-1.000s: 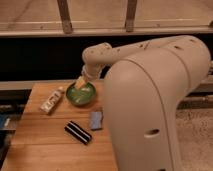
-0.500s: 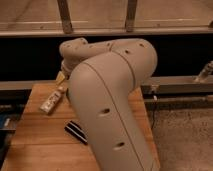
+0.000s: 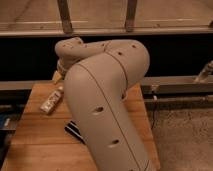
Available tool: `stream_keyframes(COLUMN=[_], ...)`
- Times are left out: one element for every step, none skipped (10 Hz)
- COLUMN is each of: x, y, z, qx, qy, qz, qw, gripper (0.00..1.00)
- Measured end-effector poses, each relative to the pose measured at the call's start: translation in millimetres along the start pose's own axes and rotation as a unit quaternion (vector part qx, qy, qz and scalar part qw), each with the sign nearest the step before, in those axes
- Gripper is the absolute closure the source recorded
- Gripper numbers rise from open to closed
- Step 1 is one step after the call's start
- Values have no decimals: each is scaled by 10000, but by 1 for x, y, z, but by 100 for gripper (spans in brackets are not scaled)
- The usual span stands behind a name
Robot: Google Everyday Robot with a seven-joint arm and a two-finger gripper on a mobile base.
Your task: Place the bottle in the ceramic bowl
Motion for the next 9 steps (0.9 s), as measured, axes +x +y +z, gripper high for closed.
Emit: stream_keyframes(x=[2,6,9,7,6,4,0,-4,-6], y=[2,5,12,24,28,34,46,59,66], z=[3,9,21,32,36,44,52,58,63], qx=[-59,-154,-276,-410,-505,-646,-770,-870,-928], qy=[10,16,27,21,14,6,10,12,40], qz=[-19,-48,-111,-194,-225,-275,-369,-477,-556], qw=[10000,9999,9996,9990,9985,9975,9964,9951,9941], gripper=[20,20,20,20,20,20,20,20,20])
